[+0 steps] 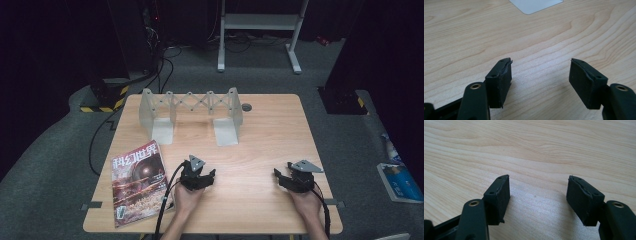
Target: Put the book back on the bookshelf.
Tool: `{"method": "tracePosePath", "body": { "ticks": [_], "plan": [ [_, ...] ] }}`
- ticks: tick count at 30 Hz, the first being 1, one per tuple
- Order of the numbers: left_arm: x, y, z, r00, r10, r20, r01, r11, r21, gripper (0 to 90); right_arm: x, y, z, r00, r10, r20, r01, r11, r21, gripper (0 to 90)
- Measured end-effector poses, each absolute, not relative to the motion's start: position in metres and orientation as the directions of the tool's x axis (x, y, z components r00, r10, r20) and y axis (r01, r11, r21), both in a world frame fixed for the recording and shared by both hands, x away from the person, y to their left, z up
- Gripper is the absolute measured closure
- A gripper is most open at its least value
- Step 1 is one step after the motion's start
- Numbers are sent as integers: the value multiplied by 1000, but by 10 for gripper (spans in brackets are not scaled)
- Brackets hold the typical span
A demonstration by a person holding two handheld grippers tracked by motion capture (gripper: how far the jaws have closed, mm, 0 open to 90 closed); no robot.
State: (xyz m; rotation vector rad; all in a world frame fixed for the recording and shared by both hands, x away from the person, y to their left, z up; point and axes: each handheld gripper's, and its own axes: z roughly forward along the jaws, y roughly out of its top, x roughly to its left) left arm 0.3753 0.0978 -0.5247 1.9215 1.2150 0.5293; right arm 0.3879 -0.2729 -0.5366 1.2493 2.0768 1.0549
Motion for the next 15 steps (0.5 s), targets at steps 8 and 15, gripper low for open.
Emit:
{"method": "tracePosePath", "body": {
  "ticks": [8, 15],
  "plan": [
    [372, 101, -519, 463, 882, -88, 564, -217, 797, 348, 388, -273, -537, -460, 888, -21, 506, 282, 815, 354],
    [369, 107, -511, 460, 880, -116, 571, -193, 798, 344, 388, -273, -537, -460, 888, -21, 507, 282, 815, 355]
  ]
}}
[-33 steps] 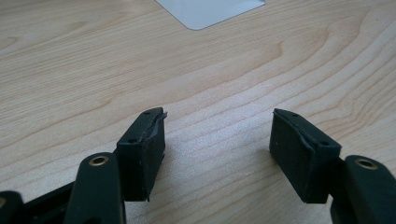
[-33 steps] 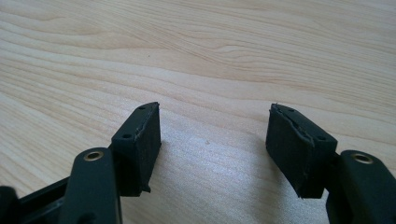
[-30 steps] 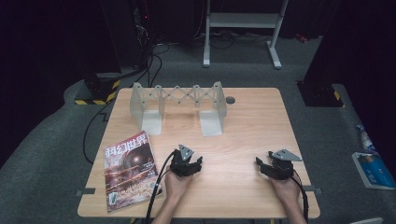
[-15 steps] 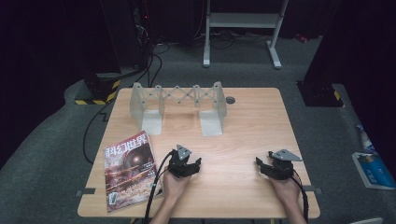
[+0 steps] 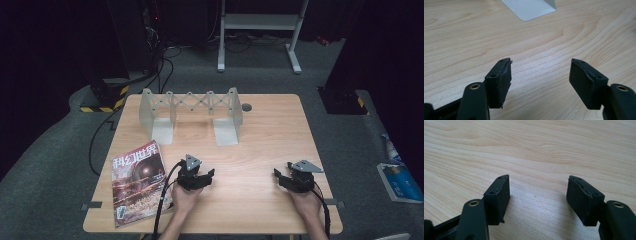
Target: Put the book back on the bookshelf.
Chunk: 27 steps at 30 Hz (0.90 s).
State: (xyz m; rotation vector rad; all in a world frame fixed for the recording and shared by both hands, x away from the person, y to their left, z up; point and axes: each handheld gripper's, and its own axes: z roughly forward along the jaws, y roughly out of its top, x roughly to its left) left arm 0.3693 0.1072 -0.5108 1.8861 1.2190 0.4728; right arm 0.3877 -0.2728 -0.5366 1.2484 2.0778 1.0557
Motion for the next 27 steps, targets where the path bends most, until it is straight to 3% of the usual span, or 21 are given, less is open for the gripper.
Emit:
{"method": "tracePosePath", "body": {
  "ticks": [27],
  "plan": [
    [366, 150, -489, 373, 913, -166, 598, -100, 795, 344, 387, -273, -537, -460, 888, -20, 507, 281, 815, 354]
  ]
}}
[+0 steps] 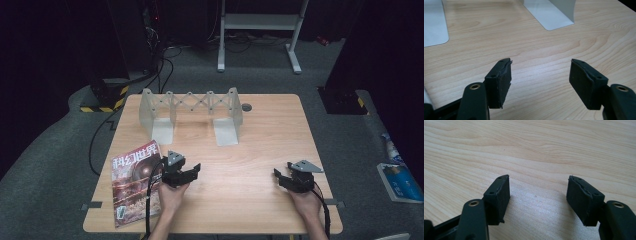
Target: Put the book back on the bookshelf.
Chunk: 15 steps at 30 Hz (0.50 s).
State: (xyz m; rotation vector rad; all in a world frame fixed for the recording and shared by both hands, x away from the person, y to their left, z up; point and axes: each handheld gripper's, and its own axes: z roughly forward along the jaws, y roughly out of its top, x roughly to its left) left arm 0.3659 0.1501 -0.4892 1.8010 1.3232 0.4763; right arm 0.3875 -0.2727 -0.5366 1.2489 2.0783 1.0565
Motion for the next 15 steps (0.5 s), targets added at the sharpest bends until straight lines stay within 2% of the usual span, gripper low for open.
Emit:
{"method": "tracePosePath", "body": {
  "ticks": [15],
  "plan": [
    [363, 174, -479, 332, 926, -181, 593, -55, 803, 341, 387, -273, -537, -461, 887, -20, 506, 282, 815, 354]
  ]
}}
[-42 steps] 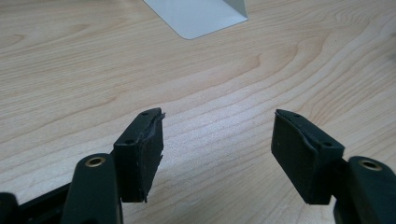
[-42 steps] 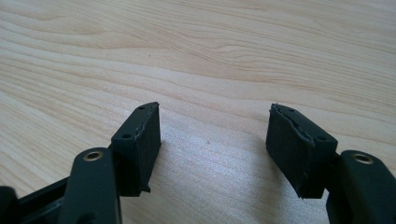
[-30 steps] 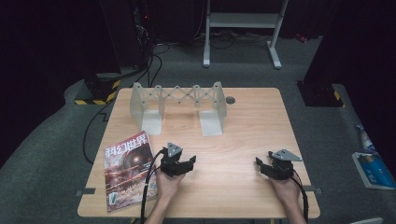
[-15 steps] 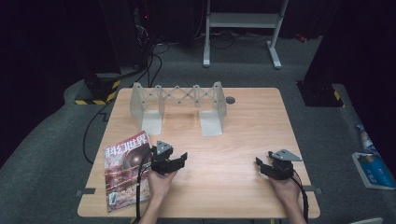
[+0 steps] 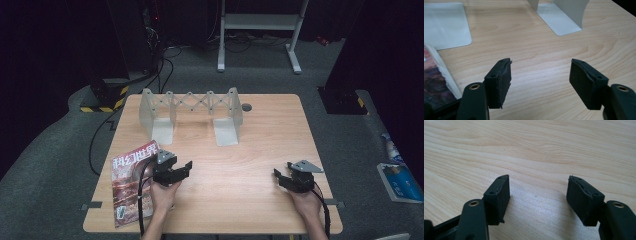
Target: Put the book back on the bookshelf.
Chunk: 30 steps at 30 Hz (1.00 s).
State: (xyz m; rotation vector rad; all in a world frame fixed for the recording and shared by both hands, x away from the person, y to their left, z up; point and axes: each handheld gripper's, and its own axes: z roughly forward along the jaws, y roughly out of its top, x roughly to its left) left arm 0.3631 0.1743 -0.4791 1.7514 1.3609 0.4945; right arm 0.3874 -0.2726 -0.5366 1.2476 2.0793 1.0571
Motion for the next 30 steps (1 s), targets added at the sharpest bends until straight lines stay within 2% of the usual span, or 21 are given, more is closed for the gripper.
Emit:
{"method": "tracePosePath", "body": {
  "ticks": [30],
  "plan": [
    [355, 228, -473, 253, 954, -159, 591, -23, 806, 318, 387, -273, -537, -462, 886, -19, 507, 282, 815, 354]
  ]
}}
